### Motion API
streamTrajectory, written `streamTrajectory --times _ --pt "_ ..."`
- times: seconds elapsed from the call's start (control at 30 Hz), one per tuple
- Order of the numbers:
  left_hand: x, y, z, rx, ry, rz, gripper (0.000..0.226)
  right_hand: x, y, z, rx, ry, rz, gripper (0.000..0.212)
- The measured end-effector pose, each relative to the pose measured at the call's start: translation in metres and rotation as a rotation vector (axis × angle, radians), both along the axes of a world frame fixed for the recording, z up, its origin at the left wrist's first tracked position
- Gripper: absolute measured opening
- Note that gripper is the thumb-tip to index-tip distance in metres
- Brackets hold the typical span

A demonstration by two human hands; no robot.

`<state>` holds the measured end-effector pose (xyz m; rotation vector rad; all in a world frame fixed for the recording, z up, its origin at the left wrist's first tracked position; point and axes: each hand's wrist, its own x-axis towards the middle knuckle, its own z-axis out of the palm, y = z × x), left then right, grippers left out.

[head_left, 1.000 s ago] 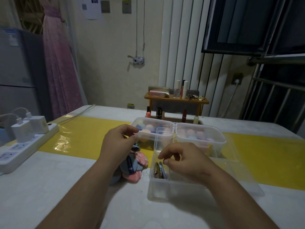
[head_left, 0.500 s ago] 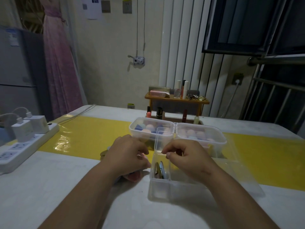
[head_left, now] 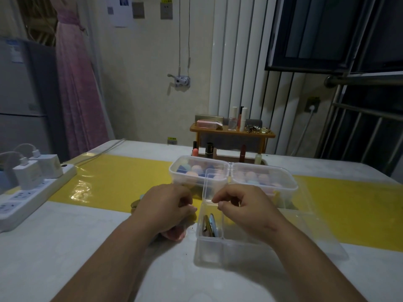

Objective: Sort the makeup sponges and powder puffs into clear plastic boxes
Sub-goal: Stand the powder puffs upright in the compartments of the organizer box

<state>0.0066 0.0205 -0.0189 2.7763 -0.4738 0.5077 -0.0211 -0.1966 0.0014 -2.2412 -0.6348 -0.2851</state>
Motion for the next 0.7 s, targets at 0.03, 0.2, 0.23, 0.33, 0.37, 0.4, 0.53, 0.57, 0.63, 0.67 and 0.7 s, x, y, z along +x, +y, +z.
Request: streamTrajectory --times 0.03,0.2,0.23,0.33,0.37,0.4,0.53,0.57,0.63,0.67,0.7 --pt "0.0004 -0.0004 0.0003 -0.018 -0.026 -0.001 0.019 0.0002 -0.0002 -0.0003 0.005 0.002 -0.001 0.028" --pt "0.0021 -0.0016 0.0050 -0.167 -0.125 -0.028 0.017 0.0032 0.0004 -0.0011 0.029 0.005 -0.027 0.028" --pt "0.0023 -0.0018 0.0054 -0.217 -0.135 -0.024 0.017 0.0035 0.0006 -0.0011 0.033 0.004 -0.033 0.028" --pt "0.0009 -0.0023 0.0054 -0.389 -0.175 0.032 0.011 0.0036 0.0003 -0.0009 0.051 -0.011 -0.050 0.029" --pt "0.0004 -0.0023 0.0052 -0.438 -0.175 0.052 0.009 0.0033 0.0001 -0.0005 0.055 -0.018 -0.054 0.028" --pt "0.0001 -0.0021 0.0049 -0.497 -0.160 0.058 0.008 0.0029 0.0001 0.0000 0.056 -0.025 -0.056 0.027" --pt "-0.0004 -0.0045 0.0048 -0.779 -0.052 0.012 0.009 0.0026 0.0003 0.0010 0.067 -0.021 -0.066 0.029" --pt "0.0003 -0.0050 0.0043 -0.820 -0.038 0.011 0.010 0.0027 0.0003 0.0006 0.076 -0.012 -0.068 0.031" --pt "0.0010 -0.0070 0.0036 -0.904 -0.003 0.008 0.012 0.0020 0.0004 0.0000 0.087 0.008 -0.064 0.032" --pt "0.0012 -0.0082 0.0036 -0.944 0.016 0.003 0.013 0.0016 0.0005 0.0001 0.088 0.015 -0.060 0.033" --pt "0.0013 -0.0093 0.0037 -0.980 0.033 -0.008 0.014 0.0010 0.0005 0.0003 0.087 0.020 -0.055 0.035"
